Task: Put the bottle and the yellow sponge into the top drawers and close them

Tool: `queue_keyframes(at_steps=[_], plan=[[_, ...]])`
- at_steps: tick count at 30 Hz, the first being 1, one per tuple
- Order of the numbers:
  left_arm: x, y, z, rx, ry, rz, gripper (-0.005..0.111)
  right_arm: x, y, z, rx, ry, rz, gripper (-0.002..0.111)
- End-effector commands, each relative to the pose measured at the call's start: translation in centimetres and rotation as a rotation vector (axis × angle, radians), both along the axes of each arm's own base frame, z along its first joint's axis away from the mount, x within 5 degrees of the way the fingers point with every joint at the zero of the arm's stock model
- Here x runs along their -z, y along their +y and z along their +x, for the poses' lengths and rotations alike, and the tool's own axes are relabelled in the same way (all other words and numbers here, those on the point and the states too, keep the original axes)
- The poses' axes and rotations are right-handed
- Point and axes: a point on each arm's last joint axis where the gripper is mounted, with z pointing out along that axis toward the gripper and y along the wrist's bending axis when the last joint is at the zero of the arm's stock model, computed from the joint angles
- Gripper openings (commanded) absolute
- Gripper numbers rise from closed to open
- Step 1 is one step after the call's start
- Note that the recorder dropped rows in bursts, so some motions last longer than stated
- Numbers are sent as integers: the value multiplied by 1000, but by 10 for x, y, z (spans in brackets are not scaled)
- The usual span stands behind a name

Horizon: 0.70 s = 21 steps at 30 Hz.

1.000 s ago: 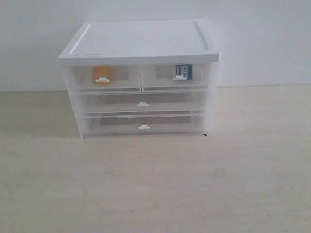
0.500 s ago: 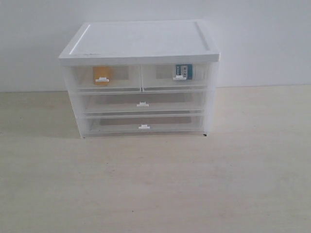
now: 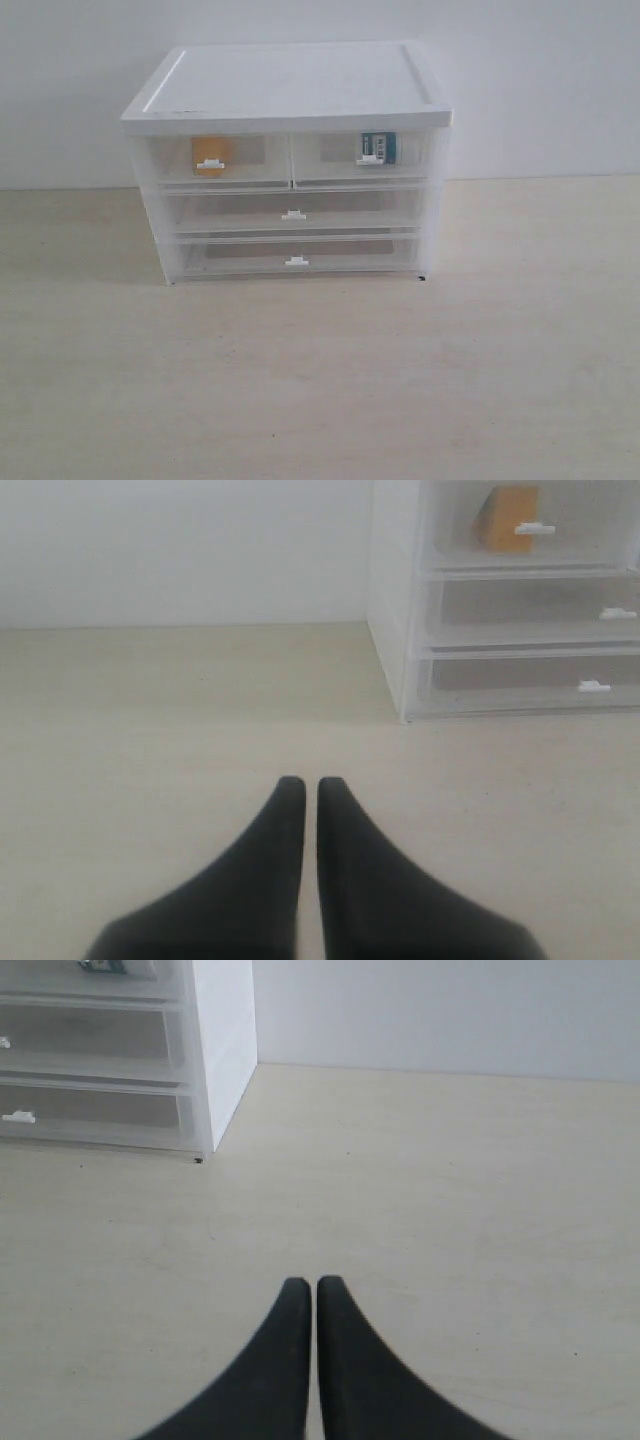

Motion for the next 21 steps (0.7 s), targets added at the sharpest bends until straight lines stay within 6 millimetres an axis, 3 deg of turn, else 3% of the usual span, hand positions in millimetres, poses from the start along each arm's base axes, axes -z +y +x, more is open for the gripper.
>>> queue_keyframes(at_steps=[1, 21], plan=[[1, 0, 0, -2, 4, -5, 4, -1, 0, 0, -2, -15, 4, 0], [1, 0, 0, -2, 4, -5, 4, -1, 0, 0, -4, -16, -5, 0]])
